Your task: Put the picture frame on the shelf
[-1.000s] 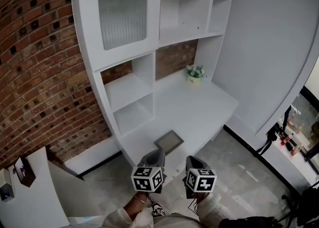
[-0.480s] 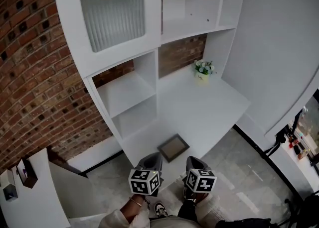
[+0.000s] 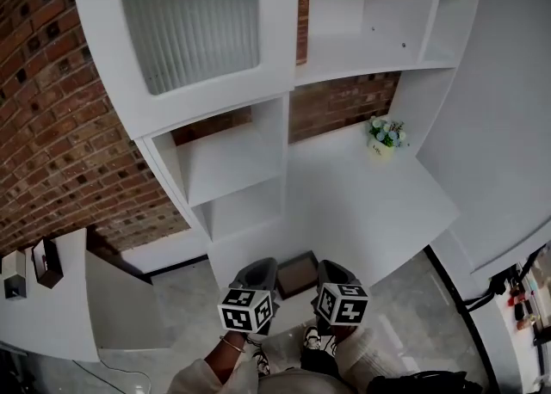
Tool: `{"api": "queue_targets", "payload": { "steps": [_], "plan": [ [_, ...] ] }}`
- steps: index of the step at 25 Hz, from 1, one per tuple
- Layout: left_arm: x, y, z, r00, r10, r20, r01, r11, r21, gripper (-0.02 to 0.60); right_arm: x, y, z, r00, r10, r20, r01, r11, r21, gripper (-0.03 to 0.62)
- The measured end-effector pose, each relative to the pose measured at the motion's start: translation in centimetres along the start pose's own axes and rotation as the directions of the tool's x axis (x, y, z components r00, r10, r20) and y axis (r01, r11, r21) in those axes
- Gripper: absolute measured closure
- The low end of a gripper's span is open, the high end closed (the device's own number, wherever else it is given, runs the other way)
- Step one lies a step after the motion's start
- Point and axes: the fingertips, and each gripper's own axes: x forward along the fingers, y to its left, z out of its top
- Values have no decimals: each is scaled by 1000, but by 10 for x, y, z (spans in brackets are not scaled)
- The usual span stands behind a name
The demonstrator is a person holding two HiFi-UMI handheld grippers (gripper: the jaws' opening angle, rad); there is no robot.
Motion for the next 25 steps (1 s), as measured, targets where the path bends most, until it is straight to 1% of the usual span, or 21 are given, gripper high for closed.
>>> {"api": "queue_targets", "payload": {
  "steps": [3, 6, 8, 11, 17, 21, 25],
  "plan": [
    [9, 3, 0, 998, 57, 6, -57, 998, -40, 575, 17, -4, 5, 998, 51, -45, -52, 998, -28, 569],
    [11, 12, -8, 995, 102, -5, -102, 993, -53, 575, 31, -8, 8, 995, 79, -64, -82, 995, -49, 569],
    [10, 20, -17, 992, 127, -14, -127, 989, -68, 575, 41, -11, 6, 994, 85, -73, -88, 995, -37, 569],
    [4, 30, -33, 988, 150, -39, -153, 983, -96, 575, 49, -7, -8, 990, 97, -104, -99, 995, -17, 569],
    [14, 33, -46, 988, 131, -78, -137, 987, -87, 575, 56, -7, -16, 987, 96, -126, -99, 995, -20, 569],
    [31, 30, -54, 985, 121, -119, -127, 991, -48, 575, 57, -23, -27, 987, 63, -148, -65, 998, -11, 569],
    [44, 27, -65, 982, 96, -165, -105, 994, -41, 575, 57, -37, -39, 985, 32, -172, -30, 999, 16, 569]
  ]
}}
